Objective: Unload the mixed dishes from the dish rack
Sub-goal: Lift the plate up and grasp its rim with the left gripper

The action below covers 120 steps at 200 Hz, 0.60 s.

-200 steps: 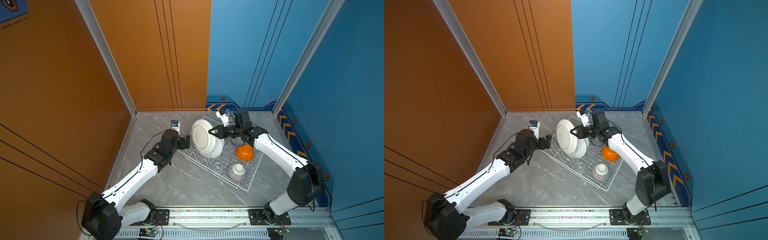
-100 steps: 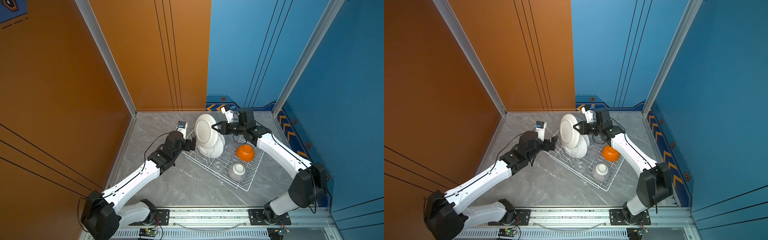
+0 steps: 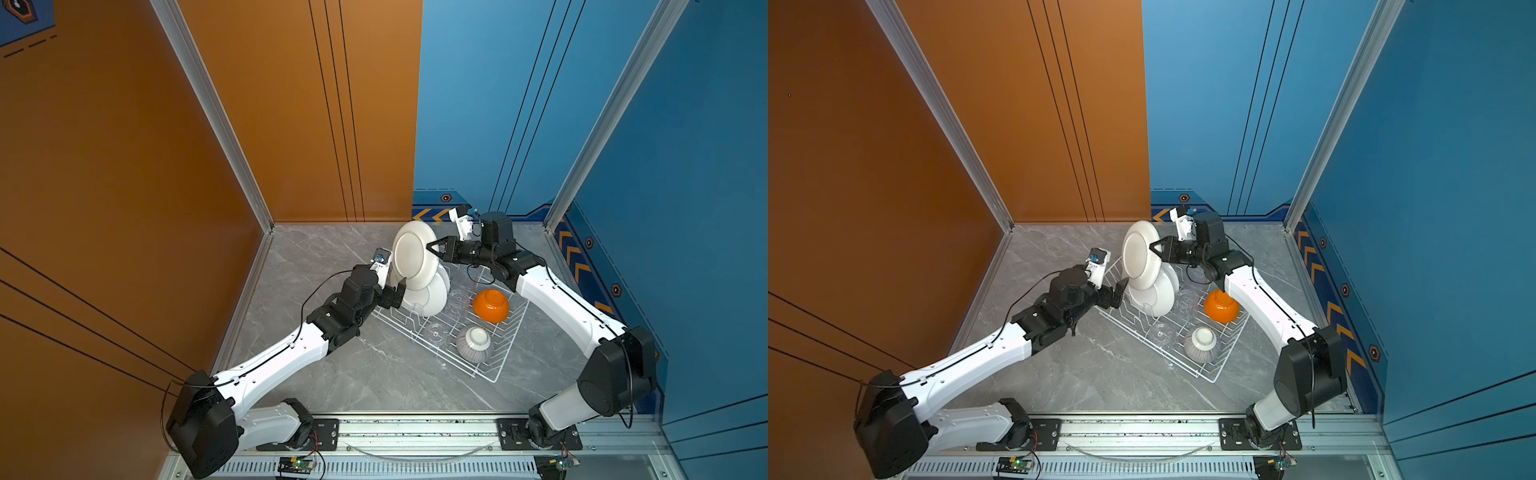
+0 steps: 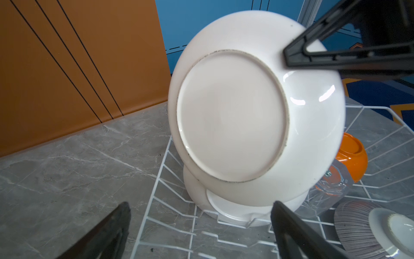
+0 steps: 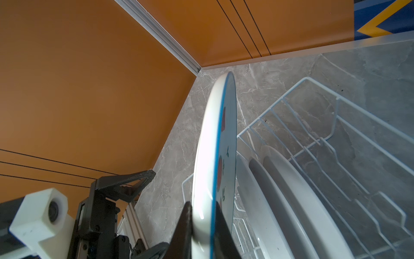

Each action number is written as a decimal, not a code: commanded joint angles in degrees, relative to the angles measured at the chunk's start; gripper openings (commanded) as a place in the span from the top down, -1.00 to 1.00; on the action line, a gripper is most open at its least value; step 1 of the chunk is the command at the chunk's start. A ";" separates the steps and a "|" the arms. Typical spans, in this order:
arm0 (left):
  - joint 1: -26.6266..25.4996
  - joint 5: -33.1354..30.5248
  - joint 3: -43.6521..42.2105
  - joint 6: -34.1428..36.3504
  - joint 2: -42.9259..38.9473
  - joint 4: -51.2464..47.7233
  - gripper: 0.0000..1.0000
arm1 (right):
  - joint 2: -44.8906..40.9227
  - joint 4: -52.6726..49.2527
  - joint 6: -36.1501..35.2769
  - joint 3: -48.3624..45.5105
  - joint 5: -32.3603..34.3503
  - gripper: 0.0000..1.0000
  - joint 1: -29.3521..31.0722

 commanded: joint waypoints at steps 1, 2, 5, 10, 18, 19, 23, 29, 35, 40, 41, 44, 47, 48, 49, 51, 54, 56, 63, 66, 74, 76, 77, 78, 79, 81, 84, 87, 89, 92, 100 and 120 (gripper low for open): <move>-3.01 -3.72 -1.57 6.95 0.35 6.36 -0.96 | -4.23 3.40 0.06 3.82 6.83 1.00 -1.90; -3.15 -3.82 -1.65 7.14 0.35 6.55 -0.96 | -4.23 3.40 0.06 3.82 6.83 1.00 -1.90; -3.49 -4.25 -1.88 7.75 0.42 7.34 -0.96 | -4.35 3.34 0.15 3.82 6.94 1.00 -1.95; -4.23 -4.96 -2.17 8.69 0.52 8.47 -0.96 | -4.58 3.19 0.34 3.83 7.23 1.00 -1.94; -5.13 -5.89 -2.57 10.18 0.70 10.26 -0.96 | -5.04 3.20 0.82 3.81 7.58 1.00 -1.95; -5.26 -6.00 -2.54 10.34 0.70 10.52 -0.96 | -5.06 3.23 0.85 3.85 7.60 1.00 -1.95; -5.66 -6.18 -2.74 11.00 0.86 11.27 -0.96 | -5.23 3.19 1.05 3.89 7.69 1.00 -1.95; -6.29 -6.53 -2.97 11.88 0.92 12.53 -0.96 | -5.44 3.17 1.46 4.06 7.65 1.00 -1.87; -6.83 -7.03 -3.19 12.68 1.20 13.85 -0.96 | -5.56 3.17 1.94 4.30 7.53 1.00 -1.85; -7.29 -7.78 -3.40 13.22 1.45 15.00 -0.96 | -5.69 3.17 2.38 4.40 7.45 1.00 -1.87; -7.40 -7.91 -3.40 13.27 1.52 15.18 -0.96 | -5.74 3.17 2.46 4.41 7.44 1.00 -1.87; -7.66 -8.45 -3.54 13.45 1.62 15.86 -0.96 | -5.80 3.17 2.73 4.52 7.36 1.00 -1.79; -7.86 -8.96 -3.55 13.60 1.88 16.43 -0.96 | -5.86 3.17 2.95 4.58 7.30 1.00 -1.72; -7.90 -9.12 -3.56 13.68 1.91 16.64 -0.96 | -5.89 3.17 3.05 4.66 7.27 1.00 -1.70; -8.01 -9.24 -3.57 13.76 2.01 16.83 -0.96 | -5.97 3.17 3.15 4.71 7.26 1.00 -1.70; -8.07 -9.51 -3.61 13.82 2.09 17.22 -0.96 | -6.01 3.13 3.20 4.74 7.26 1.00 -1.70; -8.27 -9.83 -3.62 13.98 2.32 17.66 -0.96 | -6.11 3.09 3.37 4.83 7.26 1.00 -1.57; -8.33 -9.94 -3.65 14.05 2.43 18.00 -0.96 | -6.13 3.04 3.48 4.89 7.33 1.00 -1.51; -8.62 -10.14 -3.51 14.49 2.94 18.94 -0.96 | -6.47 2.90 3.83 5.00 7.55 1.00 -1.35; -8.78 -10.16 -3.52 14.73 3.11 19.34 -0.96 | -6.63 2.83 3.91 5.07 7.60 1.00 -1.27; -9.15 -10.06 -3.72 15.45 3.62 20.89 -0.96 | -7.07 2.62 4.02 5.10 8.06 1.00 -0.99; -9.34 -10.02 -3.72 15.74 3.81 21.42 -0.96 | -7.24 2.51 4.04 5.04 8.32 1.00 -0.91; -9.39 -9.96 -3.73 15.89 3.89 21.64 -0.96 | -7.26 2.44 4.04 5.04 8.45 1.00 -0.91; -9.50 -9.93 -3.78 16.01 4.01 21.83 -0.96 | -7.26 2.44 4.04 5.04 8.45 1.00 -0.91; -9.56 -9.91 -3.77 16.11 4.08 22.15 -0.96 | -7.36 2.37 4.04 5.03 8.51 1.00 -0.82; -9.64 -9.94 -3.84 16.36 4.28 22.66 -0.96 | -7.54 2.29 4.05 5.03 8.61 1.00 -0.77; -9.91 -10.02 -3.85 16.81 4.53 23.30 -0.96 | -7.71 2.15 4.05 5.03 8.92 1.00 -0.73; -10.10 -10.11 -3.89 17.21 4.83 24.15 -0.96 | -7.83 2.07 4.05 5.03 9.26 1.00 -0.61; -10.24 -10.19 -3.81 17.56 5.02 24.69 -0.96 | -7.99 1.97 4.00 4.97 9.38 1.00 -0.57; -10.56 -10.31 -3.83 17.92 5.42 25.35 -0.96 | -8.10 1.73 4.12 4.95 9.71 1.00 -0.48; -11.27 -10.99 -3.48 19.21 6.33 27.03 -0.96 | -8.59 1.52 4.20 4.74 10.34 1.00 -0.29; -12.90 -13.45 -2.40 22.16 9.20 31.26 -0.96 | -9.60 1.30 4.57 3.95 11.67 1.00 0.12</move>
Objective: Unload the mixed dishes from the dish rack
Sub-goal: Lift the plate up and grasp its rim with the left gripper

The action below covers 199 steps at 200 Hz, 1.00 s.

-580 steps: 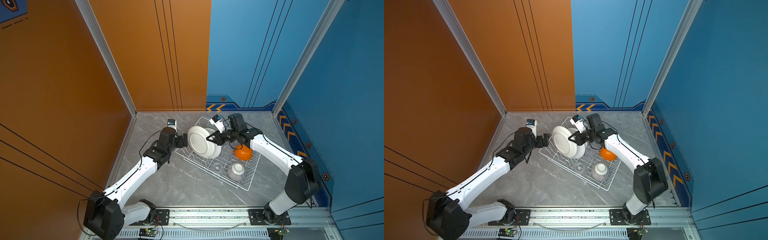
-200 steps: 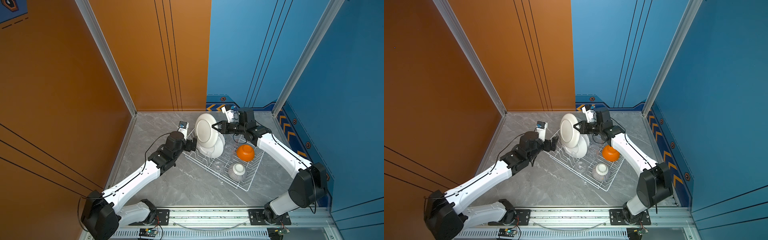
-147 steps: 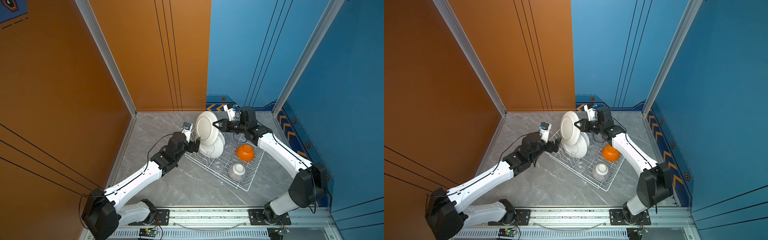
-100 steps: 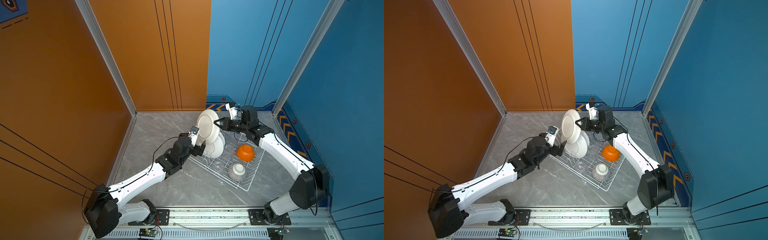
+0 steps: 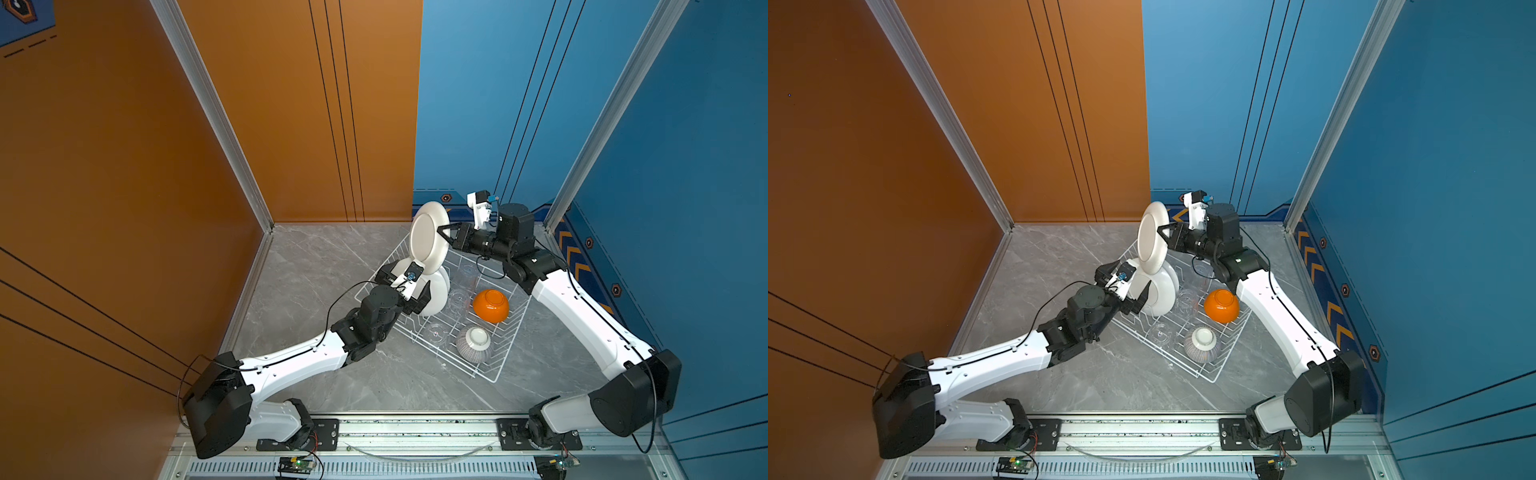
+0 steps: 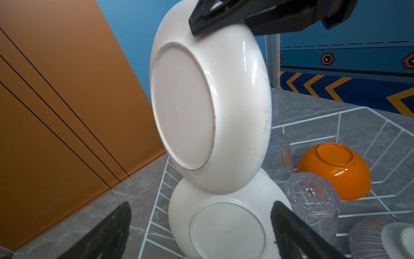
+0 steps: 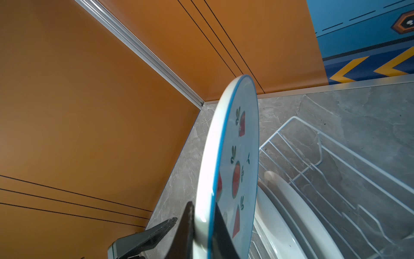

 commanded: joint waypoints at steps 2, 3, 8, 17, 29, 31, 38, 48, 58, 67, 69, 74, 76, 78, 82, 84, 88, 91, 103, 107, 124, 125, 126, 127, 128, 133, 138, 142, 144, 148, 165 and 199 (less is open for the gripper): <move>-2.12 -3.83 0.55 5.51 3.02 8.29 -0.96 | -3.28 1.54 0.09 1.19 5.38 1.00 0.19; -2.21 -3.95 0.57 5.51 3.13 8.35 -0.96 | -3.30 1.49 0.09 1.17 5.46 1.00 0.24; -2.54 -4.12 1.06 6.09 3.75 8.86 -0.96 | -3.45 1.46 0.14 0.95 5.81 1.00 0.28; -3.40 -4.44 1.92 7.18 4.77 9.16 -0.96 | -3.72 1.44 0.35 0.62 6.14 1.00 0.28; -4.46 -5.48 3.13 8.18 6.06 9.52 -0.96 | -3.83 1.22 0.53 0.46 6.39 1.00 0.28; -4.61 -5.81 3.31 8.33 6.35 9.65 -0.96 | -3.88 1.23 0.60 0.42 6.41 1.00 0.28; -5.10 -7.03 3.98 8.58 7.16 10.24 -0.96 | -3.96 1.26 0.79 0.24 6.54 1.00 0.27; -5.56 -9.11 4.82 8.38 8.26 11.16 -0.96 | -3.97 1.26 0.95 0.14 6.59 1.00 0.29; -5.69 -10.52 5.59 7.78 9.35 12.37 -0.96 | -4.17 1.55 1.34 -0.13 6.63 1.00 0.42; -5.71 -10.94 6.45 7.09 10.14 12.70 -0.96 | -4.39 1.99 1.78 -0.44 6.80 1.00 0.54; -5.71 -11.00 6.67 6.92 10.35 12.71 -0.96 | -4.39 2.17 1.88 -0.55 6.84 1.00 0.54; -5.75 -11.21 7.15 6.63 10.81 12.70 -0.96 | -4.61 2.45 2.02 -0.73 6.85 1.00 0.62; -5.79 -11.31 7.39 6.52 10.98 12.71 -0.96 | -4.63 2.52 2.07 -0.85 6.85 1.00 0.63; -5.80 -11.33 7.56 6.42 11.09 12.71 -0.96 | -4.71 2.57 2.15 -1.02 6.85 1.00 0.63; -5.84 -11.54 7.96 6.27 11.44 12.79 -0.96 | -4.82 2.65 2.24 -1.12 6.90 1.00 0.63; -5.86 -11.68 8.14 6.23 11.62 12.79 -0.96 | -5.02 2.66 2.28 -1.17 6.91 1.00 0.63; -5.89 -11.97 8.57 6.14 12.03 12.88 -0.96 | -5.15 2.66 2.29 -1.33 7.01 1.00 0.63; -5.89 -12.23 8.85 6.15 12.32 12.99 -0.96 | -5.22 2.69 2.33 -1.47 7.09 1.00 0.63; -5.94 -13.39 10.02 6.13 13.39 13.38 -0.96 | -5.89 2.91 2.50 -1.99 7.53 1.00 0.72; -5.87 -13.75 10.43 6.15 13.76 13.47 -0.96 | -6.13 3.10 2.63 -2.29 7.60 1.00 0.72; -5.89 -14.42 11.79 6.63 15.14 14.19 -0.96 | -6.83 3.29 3.24 -2.87 7.72 1.00 0.77; -5.85 -14.45 11.90 6.69 15.21 14.24 -0.96 | -6.83 3.28 3.29 -2.93 7.68 1.00 0.75; -5.87 -14.46 11.87 6.72 15.25 14.31 -0.96 | -6.83 3.28 3.36 -2.96 7.62 1.00 0.74; -5.88 -14.56 11.90 6.77 15.36 14.43 -0.96 | -6.83 3.28 3.44 -2.98 7.63 1.00 0.73; -5.84 -14.56 11.91 6.76 15.50 14.54 -0.96 | -6.87 3.24 3.52 -2.99 7.64 1.00 0.73; -5.83 -14.79 11.93 6.95 16.03 15.20 -0.96 | -7.03 3.19 3.92 -3.06 7.64 1.00 0.72; -5.79 -14.97 11.93 7.24 16.59 15.70 -0.96 | -7.14 3.15 4.27 -3.16 7.52 1.00 0.72; -5.80 -15.12 13.29 7.38 17.07 16.06 -0.96 | -7.17 3.12 4.61 -3.15 7.41 1.00 0.72; -5.80 -15.21 13.76 7.47 17.25 16.14 -0.96 | -7.22 3.11 4.76 -3.17 7.34 1.00 0.77; -5.76 -15.21 14.25 7.66 17.73 16.29 -0.96 | -7.37 3.02 5.19 -3.16 7.25 1.00 0.83; -5.79 -15.26 15.77 7.97 19.33 16.71 -0.96 | -7.86 2.97 5.75 -3.34 7.50 1.00 1.21; -6.06 -20.20 17.47 9.98 22.29 20.89 -0.98 | -8.85 2.92 6.87 -4.22 8.91 1.00 1.78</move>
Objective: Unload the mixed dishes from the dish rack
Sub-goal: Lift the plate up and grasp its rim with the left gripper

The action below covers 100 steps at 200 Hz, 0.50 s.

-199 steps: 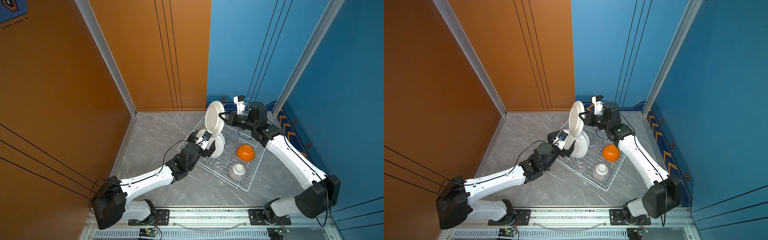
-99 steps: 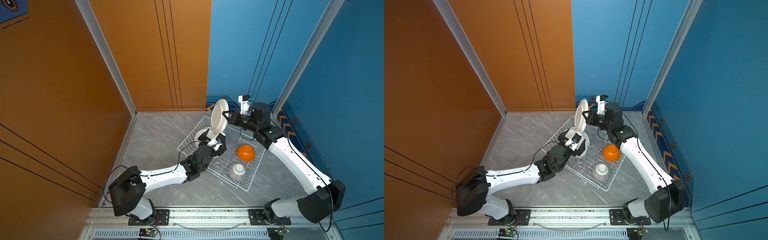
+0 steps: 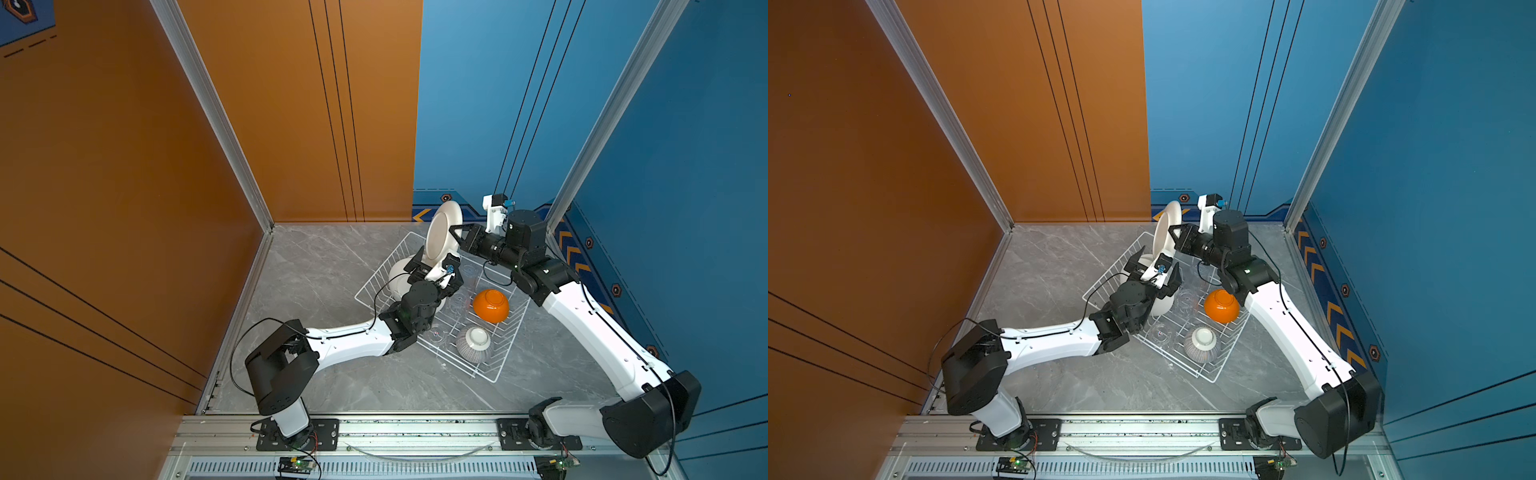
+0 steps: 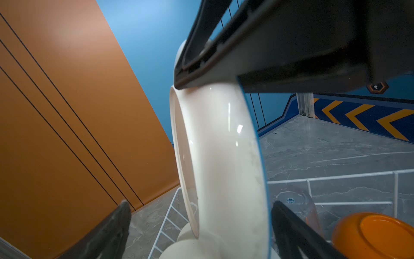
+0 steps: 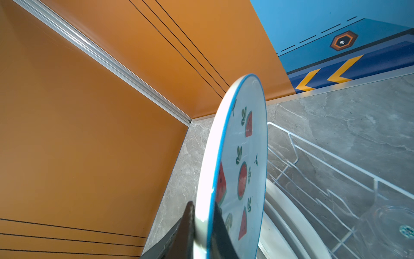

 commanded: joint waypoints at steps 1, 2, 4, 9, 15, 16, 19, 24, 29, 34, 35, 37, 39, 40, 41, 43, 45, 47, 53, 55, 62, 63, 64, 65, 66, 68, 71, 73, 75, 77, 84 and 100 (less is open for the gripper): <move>-0.56 -4.74 2.19 2.36 1.89 5.33 -0.97 | -2.99 3.67 2.25 -0.46 0.37 1.00 0.95; -0.58 -4.80 2.25 2.52 1.92 5.41 -0.96 | -2.99 3.67 2.25 -0.46 0.37 1.00 0.95; -0.64 -4.92 2.28 2.75 2.08 5.67 -0.93 | -3.12 3.72 2.46 -0.58 0.40 1.00 1.01; -0.69 -5.16 2.40 3.20 2.35 6.09 -0.89 | -3.25 3.83 2.59 -0.76 0.56 1.00 0.96; -0.67 -5.37 2.60 3.73 2.71 6.44 -0.83 | -3.54 4.13 2.94 -1.16 0.81 1.00 1.00; -0.73 -5.38 2.63 3.78 2.73 6.54 -0.82 | -3.62 4.21 3.01 -1.14 0.87 1.00 0.97; -0.73 -5.46 2.72 3.96 2.81 6.59 -0.78 | -3.69 4.27 3.14 -1.33 0.98 1.00 0.97; -0.77 -5.48 2.68 4.24 2.96 6.79 -0.64 | -3.85 4.45 3.32 -1.53 1.16 1.00 0.95; -0.86 -5.70 2.73 4.48 3.08 7.13 -0.49 | -4.00 4.68 3.50 -1.71 1.27 1.00 0.95; -0.85 -6.01 2.63 4.72 3.24 7.51 -0.37 | -4.05 4.70 3.57 -1.80 1.35 1.00 0.89; -0.86 -6.05 2.65 4.84 3.30 7.60 -0.35 | -4.05 4.71 3.59 -1.77 1.36 1.00 0.88; -0.87 -6.13 2.64 4.87 3.34 7.80 -0.31 | -4.09 4.70 3.61 -1.79 1.43 1.00 0.86; -0.87 -6.24 2.53 5.00 3.35 7.90 -0.29 | -4.06 4.65 3.61 -1.80 1.44 1.00 0.93; -0.87 -6.30 2.51 5.03 3.40 8.01 -0.27 | -4.05 4.69 3.61 -1.81 1.45 1.00 0.94; -0.91 -6.37 2.50 5.08 3.42 8.12 -0.26 | -4.09 4.66 3.61 -1.82 1.45 1.00 0.90; -0.94 -6.36 2.47 5.26 3.44 8.30 -0.24 | -4.06 4.69 3.72 -1.78 1.45 1.00 0.89; -0.95 -6.43 2.42 5.30 3.44 8.44 -0.22 | -4.09 4.67 3.75 -1.77 1.45 1.00 0.87; -0.96 -6.55 2.37 5.42 3.51 8.58 -0.21 | -4.06 4.65 3.71 -1.75 1.45 1.00 0.86; -0.99 -6.93 2.30 5.74 3.60 9.11 -0.19 | -3.96 4.68 3.86 -1.74 1.45 1.00 0.87; -1.01 -7.03 2.31 5.93 3.62 9.23 -0.19 | -3.92 4.65 3.94 -1.72 1.45 1.00 0.91; -1.02 -7.40 2.24 6.28 3.70 9.51 -0.19 | -3.81 4.64 4.19 -1.63 1.38 1.00 0.77; -1.03 -7.41 2.23 6.32 3.70 9.52 -0.18 | -3.80 4.64 4.21 -1.64 1.37 1.00 0.77; -1.04 -7.41 2.27 6.35 3.71 9.62 -0.18 | -3.75 4.64 4.26 -1.65 1.37 1.00 0.82; -1.00 -7.50 2.30 6.40 3.66 9.62 -0.17 | -3.72 4.68 4.29 -1.65 1.36 1.00 0.79; -1.02 -7.50 2.31 6.38 3.69 9.62 -0.16 | -3.66 4.66 4.30 -1.65 1.36 1.00 0.78; -1.10 -7.50 2.20 6.53 3.70 9.71 -0.14 | -3.67 4.69 4.35 -1.56 1.30 1.00 0.77; -1.13 -7.55 2.15 6.70 3.72 9.86 -0.10 | -3.55 4.77 4.60 -1.64 1.21 1.00 0.75; -1.13 -7.65 2.10 6.78 3.71 9.95 -0.09 | -3.53 4.89 4.74 -1.65 1.19 1.00 0.77; -1.13 -7.71 2.13 6.89 3.71 10.08 -0.07 | -3.46 5.01 4.86 -1.72 1.06 1.00 0.70; -1.13 -7.75 2.09 7.03 3.71 10.20 -0.06 | -3.42 5.10 5.02 -1.74 0.98 1.00 0.69; -1.09 -8.06 1.96 7.39 3.66 10.73 -0.05 | -3.30 5.40 5.57 -1.77 0.63 1.00 0.55; -1.17 -9.01 1.64 8.66 3.88 12.48 -0.04 | -3.00 6.00 6.67 -1.89 0.13 1.00 0.36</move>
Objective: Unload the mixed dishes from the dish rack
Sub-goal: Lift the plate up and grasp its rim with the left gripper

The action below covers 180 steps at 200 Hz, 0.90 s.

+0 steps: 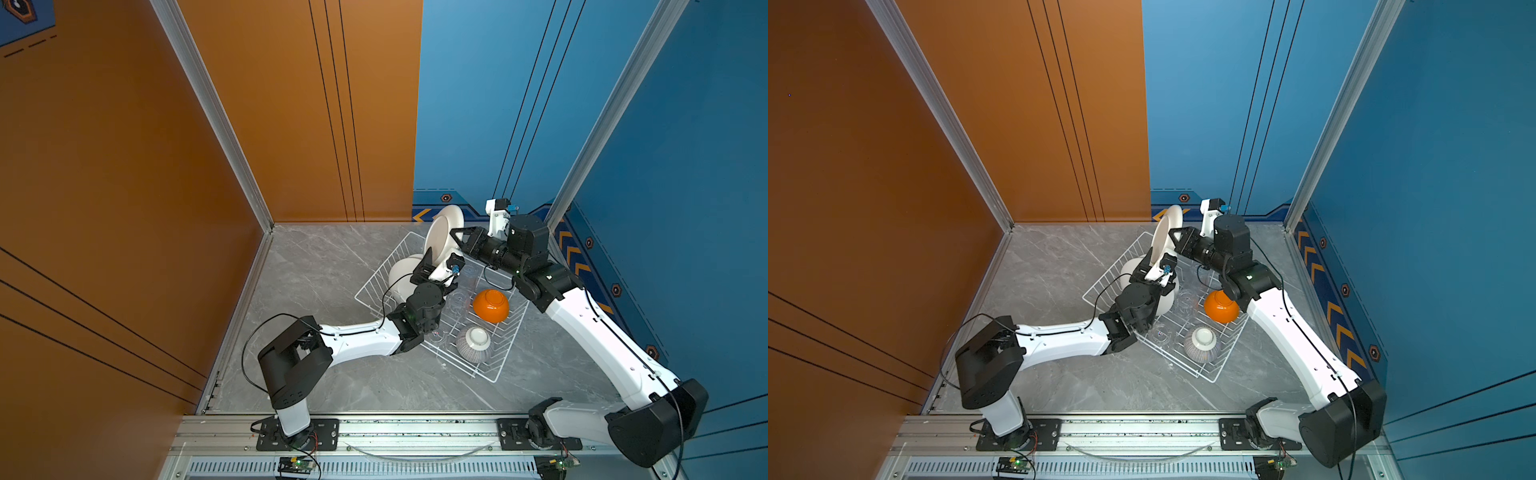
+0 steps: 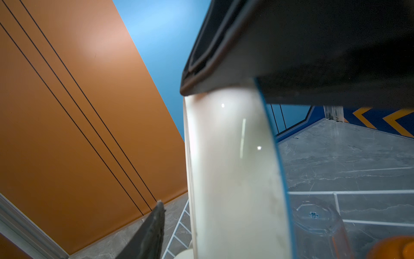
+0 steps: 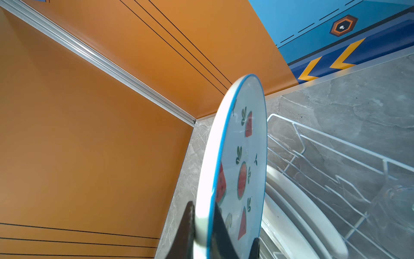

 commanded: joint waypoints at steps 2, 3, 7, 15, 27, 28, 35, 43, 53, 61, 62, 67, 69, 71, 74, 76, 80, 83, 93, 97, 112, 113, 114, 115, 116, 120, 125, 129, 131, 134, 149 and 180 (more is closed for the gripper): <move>-0.27 -3.62 0.24 2.89 0.50 5.76 -0.05 | -0.92 5.99 2.16 -0.08 -0.81 1.00 -0.27; -0.23 -3.63 0.23 3.03 0.51 5.90 -0.05 | -0.88 6.04 2.19 -0.06 -0.83 1.00 -0.28; -0.25 -3.83 0.07 3.42 0.58 6.45 -0.05 | -0.91 6.07 2.43 -0.12 -0.94 1.00 -0.26; -0.12 -4.28 -0.05 4.22 0.76 7.67 -0.02 | -0.92 6.35 2.72 -0.19 -1.07 1.00 -0.36; -0.21 -4.98 -0.18 5.34 1.02 9.15 0.04 | -0.92 6.45 2.92 -0.05 -1.27 1.00 -0.51; -0.24 -5.06 -0.20 5.44 1.08 9.26 0.05 | -0.89 6.44 2.93 -0.09 -1.28 1.00 -0.53; -0.19 -5.29 -0.34 6.06 1.26 9.99 0.09 | -0.86 6.42 3.06 0.03 -1.42 1.00 -0.62; -0.19 -5.39 -0.38 6.80 1.44 10.87 0.17 | -0.88 6.44 3.23 0.03 -1.55 1.00 -0.71; -0.19 -5.62 -0.51 7.66 1.66 11.84 0.28 | -0.91 6.44 3.37 0.18 -1.78 1.00 -0.81; -0.28 -5.83 -0.62 8.27 1.83 12.89 0.34 | -0.88 6.45 3.61 0.24 -2.03 1.00 -0.94; -0.28 -5.88 -0.68 8.40 1.88 13.02 0.34 | -0.91 6.45 3.67 0.23 -2.06 1.00 -0.96; -0.28 -5.97 -0.72 8.67 1.92 13.65 0.36 | -0.86 6.44 3.93 0.23 -2.23 1.00 -1.10; -0.26 -6.00 -0.74 8.92 1.92 13.90 0.37 | -0.90 6.44 4.06 0.27 -2.30 1.00 -1.19; -0.25 -6.01 -0.84 9.11 1.99 14.18 0.38 | -0.88 6.42 4.18 0.26 -2.44 1.00 -1.23; -0.23 -6.10 -0.97 9.26 1.99 14.65 0.38 | -0.85 6.44 4.36 0.31 -2.69 1.00 -1.39; -0.27 -6.10 -1.05 9.53 2.07 14.94 0.38 | -0.85 6.44 4.45 0.31 -2.83 1.00 -1.46; -0.28 -6.17 -1.21 9.91 2.17 15.59 0.39 | -0.77 6.44 4.62 0.46 -3.16 1.00 -1.70; -0.28 -6.19 -1.26 10.27 2.26 16.21 0.41 | -0.75 6.40 4.75 0.57 -3.50 1.00 -1.81; -0.19 -6.50 -1.61 11.70 2.60 18.40 0.45 | -0.70 6.44 5.36 0.70 -4.20 1.00 -2.40; -0.27 -6.62 -1.77 12.39 2.75 19.29 0.46 | -0.81 6.44 5.54 0.73 -4.44 1.00 -2.58; -0.20 -7.07 -2.09 14.67 3.43 22.31 0.52 | -0.81 6.44 5.87 1.00 -5.18 1.00 -2.99; -0.20 -7.07 -2.08 14.76 3.47 22.52 0.53 | -0.83 6.44 5.94 1.01 -5.22 1.00 -3.04; -0.19 -7.16 -2.08 14.85 3.53 22.63 0.53 | -0.80 6.49 5.89 1.01 -5.28 1.00 -3.02; -0.19 -7.16 -2.07 14.94 3.56 22.82 0.53 | -0.78 6.46 5.90 1.06 -5.35 1.00 -3.06; -0.19 -7.16 -2.07 15.12 3.62 22.95 0.54 | -0.82 6.45 5.91 1.08 -5.39 1.00 -3.08; -0.18 -7.24 -2.07 15.48 3.76 23.44 0.55 | -0.77 6.45 5.92 1.19 -5.62 1.00 -3.08; -0.18 -7.35 -2.05 15.87 3.98 23.94 0.58 | -0.76 6.44 5.99 1.25 -5.89 1.00 -3.15; -0.19 -7.41 -1.99 16.16 4.15 24.30 0.59 | -0.72 6.44 6.08 1.30 -6.07 1.00 -3.18; -0.15 -7.42 -1.98 16.17 4.20 24.36 0.60 | -0.66 6.44 6.14 1.35 -6.16 1.00 -3.18; -0.17 -7.42 -1.97 16.25 4.27 24.52 0.61 | -0.63 6.45 6.24 1.38 -6.33 1.00 -3.16; -0.24 -7.42 -1.90 16.52 4.47 24.76 0.75 | -0.43 6.91 6.77 1.38 -6.94 1.00 -3.30; -0.28 -7.51 -1.86 17.26 4.56 25.53 0.95 | -0.15 7.58 7.32 1.20 -7.74 1.00 -3.65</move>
